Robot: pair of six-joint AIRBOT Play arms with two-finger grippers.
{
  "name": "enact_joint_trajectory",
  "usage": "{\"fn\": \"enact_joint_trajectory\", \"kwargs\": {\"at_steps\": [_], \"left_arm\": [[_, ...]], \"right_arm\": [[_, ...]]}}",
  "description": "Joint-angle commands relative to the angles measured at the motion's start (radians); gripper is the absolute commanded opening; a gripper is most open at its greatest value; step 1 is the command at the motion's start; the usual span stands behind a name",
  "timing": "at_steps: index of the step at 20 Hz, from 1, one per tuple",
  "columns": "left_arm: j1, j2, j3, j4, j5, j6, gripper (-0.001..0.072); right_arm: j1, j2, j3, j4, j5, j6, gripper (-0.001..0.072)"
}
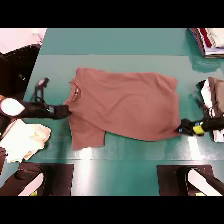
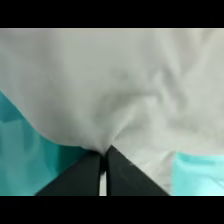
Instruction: Fold the shirts.
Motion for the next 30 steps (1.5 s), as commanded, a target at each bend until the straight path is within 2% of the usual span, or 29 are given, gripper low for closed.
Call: {"fn": "enact_joint_trajectory", "kwargs": {"at_steps": [1, 8, 12, 15, 18, 20, 23, 27, 30], "left_arm": [[0.000, 0.043, 0.240, 0.072, -0.063, 0.001, 0.0025], [0.000, 0.093, 1.007, 0.131, -0.071, 0.000, 0.0024], [0.000, 0.091, 1.348, 0.136, -0.069, -0.028, 0.0023], [0.000, 0.091, 1.456, 0.153, -0.071, -0.033, 0.0023], [0.000, 0.079, 1.390, 0.242, -0.129, -0.061, 0.0023], [0.000, 0.052, 1.246, 0.319, -0.195, -0.062, 0.0024], [0.000, -0.037, 0.995, 0.324, -0.278, -0.061, 0.0025], [0.000, -0.231, 0.696, 0.284, -0.208, -0.058, 0.0025], [0.001, -0.423, 0.646, 0.285, -0.094, -0.049, 0.0025]], "right_arm": [[0.051, 0.117, 0.234, 0.075, 0.014, -0.002, 0.0019], [0.055, 0.285, 0.927, 0.037, -0.111, -0.001, 0.0018], [0.055, 0.253, 1.252, -0.097, -0.002, 0.052, 0.0018], [0.055, 0.182, 1.461, -0.194, 0.126, 0.110, 0.0017], [0.055, 0.126, 1.504, -0.201, 0.188, 0.136, 0.0016], [0.055, 0.093, 1.415, -0.196, 0.215, 0.145, 0.0016], [0.080, -0.008, 1.249, -0.179, 0.277, 0.145, 0.0016], [0.176, -0.248, 1.064, -0.187, 0.284, 0.145, 0.0015], [0.195, -0.463, 0.993, -0.186, 0.240, 0.145, 0.0016]]}}
